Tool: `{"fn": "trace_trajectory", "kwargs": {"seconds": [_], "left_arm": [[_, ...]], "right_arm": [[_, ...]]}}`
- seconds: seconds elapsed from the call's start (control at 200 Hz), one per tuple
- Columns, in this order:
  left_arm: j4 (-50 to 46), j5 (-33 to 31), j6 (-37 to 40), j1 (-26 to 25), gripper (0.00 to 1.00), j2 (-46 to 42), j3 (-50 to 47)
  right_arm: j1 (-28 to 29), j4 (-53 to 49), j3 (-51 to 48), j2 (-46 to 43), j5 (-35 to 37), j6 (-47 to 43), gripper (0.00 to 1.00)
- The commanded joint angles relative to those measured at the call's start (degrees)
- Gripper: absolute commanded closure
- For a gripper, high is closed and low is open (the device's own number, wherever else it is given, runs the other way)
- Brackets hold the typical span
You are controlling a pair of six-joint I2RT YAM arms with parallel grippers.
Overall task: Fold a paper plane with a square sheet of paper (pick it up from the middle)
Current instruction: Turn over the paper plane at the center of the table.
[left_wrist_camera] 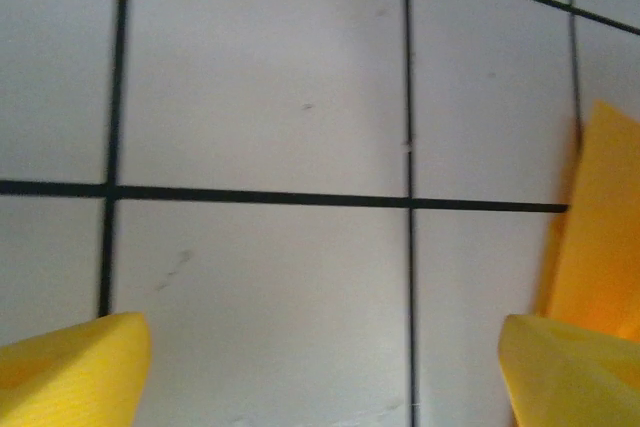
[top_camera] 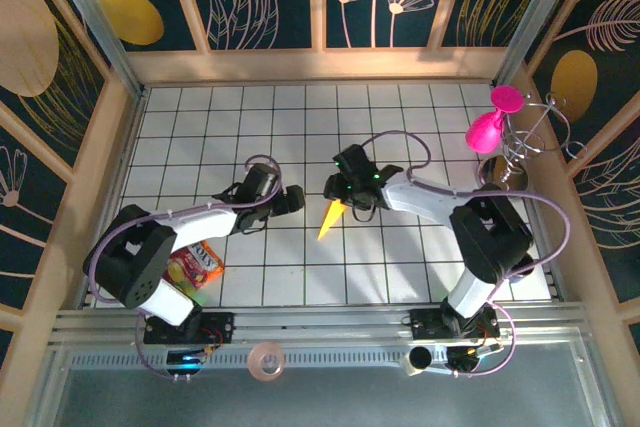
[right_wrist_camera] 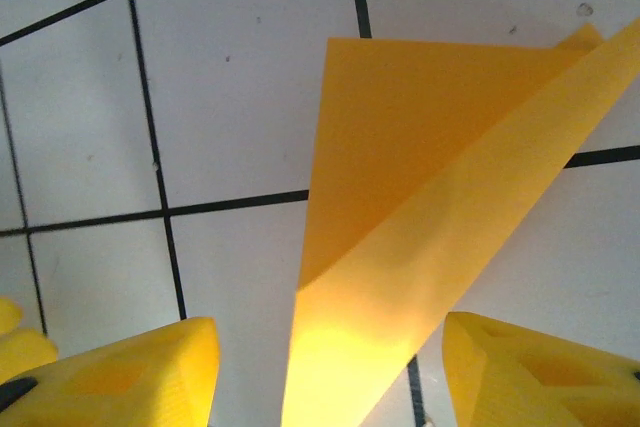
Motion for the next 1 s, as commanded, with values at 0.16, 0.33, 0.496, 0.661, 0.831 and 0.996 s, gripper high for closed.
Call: {"fn": "trace_trajectory", "kwargs": {"seconds": [0.16,0.33,0.496,0.661,0.831,0.996], "left_arm": [[4.2,-2.3,1.9,1.3,0.04,-4.4,-4.2],[3.8,-2.9,2.8,1.3,0.03,-5.4,-5.0],[3.9,-3.5,3.4,1.4,0.03,-5.9,-5.3],[4.0,-3.6,3.9,1.4,0.03,-5.8,-5.4],[4.1,-3.7,3.9,1.4,0.03,-5.9,-5.5],[4.1,-3.1,3.1,1.7,0.02,-6.0,-5.5]], "right_arm": [[2.5,-9.0,6.4,6.6,9.2,9.6,0.43],[4.7,-12.4,8.8,6.9,13.0,11.4,0.55],[5.8,-14.6,9.2,6.0,15.0,13.8,0.62],[5.9,-14.8,9.2,6.7,13.8,14.3,0.71],[5.8,-15.7,9.0,7.0,13.7,15.2,0.73],[5.5,-15.5,8.9,5.9,14.1,15.2,0.84]]}}
